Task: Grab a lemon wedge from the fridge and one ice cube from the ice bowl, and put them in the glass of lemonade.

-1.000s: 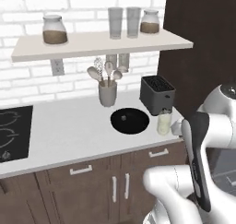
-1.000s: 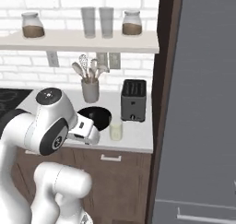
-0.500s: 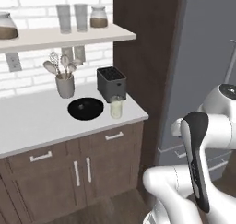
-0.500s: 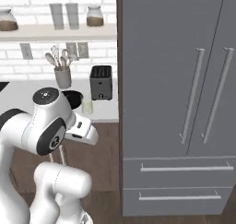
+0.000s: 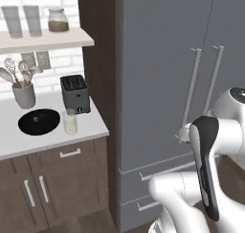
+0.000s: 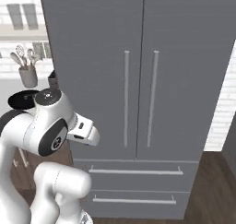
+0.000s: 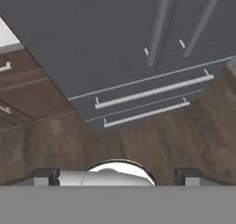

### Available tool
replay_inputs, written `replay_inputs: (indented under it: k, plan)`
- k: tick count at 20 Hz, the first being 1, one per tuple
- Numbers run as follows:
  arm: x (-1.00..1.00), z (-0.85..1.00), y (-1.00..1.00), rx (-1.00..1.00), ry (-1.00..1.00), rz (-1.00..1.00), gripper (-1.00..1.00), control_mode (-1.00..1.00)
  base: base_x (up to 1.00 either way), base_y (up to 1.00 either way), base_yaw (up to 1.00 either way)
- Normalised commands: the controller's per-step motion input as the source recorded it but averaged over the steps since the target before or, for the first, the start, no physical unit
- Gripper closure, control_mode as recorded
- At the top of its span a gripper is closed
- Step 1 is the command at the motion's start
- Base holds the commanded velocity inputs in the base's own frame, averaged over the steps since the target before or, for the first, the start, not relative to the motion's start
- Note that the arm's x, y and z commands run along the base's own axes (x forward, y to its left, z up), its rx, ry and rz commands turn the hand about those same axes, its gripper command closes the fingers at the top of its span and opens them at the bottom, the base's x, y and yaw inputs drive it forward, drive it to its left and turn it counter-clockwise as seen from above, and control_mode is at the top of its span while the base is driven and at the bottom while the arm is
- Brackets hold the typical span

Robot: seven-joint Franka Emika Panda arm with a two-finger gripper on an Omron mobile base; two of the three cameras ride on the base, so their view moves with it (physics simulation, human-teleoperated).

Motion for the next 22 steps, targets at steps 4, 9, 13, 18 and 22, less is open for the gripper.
replay_inputs:
  k: [4,9,13,18,22]
  plan:
    - [0.00,0.00,0.00,0.00,0.00,0.00,-1.00,1.00,0.17,-1.00,0.28]
    - [0.00,0.00,0.00,0.00,0.00,0.00,-1.00,1.00,0.05,-0.63,0.21]
    - [0.00,0.00,0.00,0.00,0.00,0.00,-1.00,1.00,-0.02,-0.06,0.11]
    - [0.00,0.00,0.00,0.00,0.00,0.00,-1.00,1.00,-0.29,-0.01,0.19]
    - [0.00,0.00,0.00,0.00,0.00,0.00,-1.00,1.00,-0.24,-0.12,0.19]
